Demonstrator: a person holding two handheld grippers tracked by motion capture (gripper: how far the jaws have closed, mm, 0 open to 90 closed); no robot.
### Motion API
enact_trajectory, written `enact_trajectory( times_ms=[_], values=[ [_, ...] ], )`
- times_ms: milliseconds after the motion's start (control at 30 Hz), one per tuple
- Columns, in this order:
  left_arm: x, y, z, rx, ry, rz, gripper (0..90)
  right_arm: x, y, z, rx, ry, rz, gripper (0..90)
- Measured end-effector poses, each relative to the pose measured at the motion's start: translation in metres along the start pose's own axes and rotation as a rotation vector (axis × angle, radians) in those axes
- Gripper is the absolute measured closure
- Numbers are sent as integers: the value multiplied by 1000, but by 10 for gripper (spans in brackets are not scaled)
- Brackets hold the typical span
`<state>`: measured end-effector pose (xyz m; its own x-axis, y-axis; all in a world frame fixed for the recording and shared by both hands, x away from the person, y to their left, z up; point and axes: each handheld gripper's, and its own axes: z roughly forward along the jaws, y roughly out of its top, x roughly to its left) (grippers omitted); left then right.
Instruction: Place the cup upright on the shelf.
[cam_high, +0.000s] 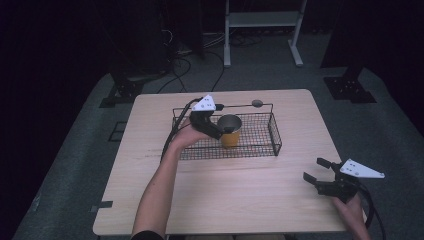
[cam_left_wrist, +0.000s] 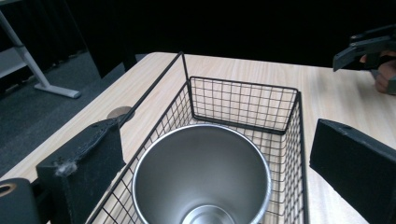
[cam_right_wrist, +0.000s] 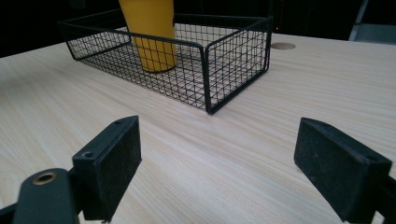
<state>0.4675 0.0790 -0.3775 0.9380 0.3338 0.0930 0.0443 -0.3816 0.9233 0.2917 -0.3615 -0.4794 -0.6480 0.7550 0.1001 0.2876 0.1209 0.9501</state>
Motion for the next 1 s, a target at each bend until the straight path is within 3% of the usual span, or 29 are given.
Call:
enact_trajectory(
  times_ms=[333,567,1000],
  values=[
    [-10,2,-13,-47,0,7,20,0,0,0,-1,-1,0,138],
    [-19,0,-24,-61,2,11,20,0,0,0,-2,-2,0,138],
    [-31,-3,-30,-66,-8,19,20,0,0,0,-2,-2,2,138]
  ],
)
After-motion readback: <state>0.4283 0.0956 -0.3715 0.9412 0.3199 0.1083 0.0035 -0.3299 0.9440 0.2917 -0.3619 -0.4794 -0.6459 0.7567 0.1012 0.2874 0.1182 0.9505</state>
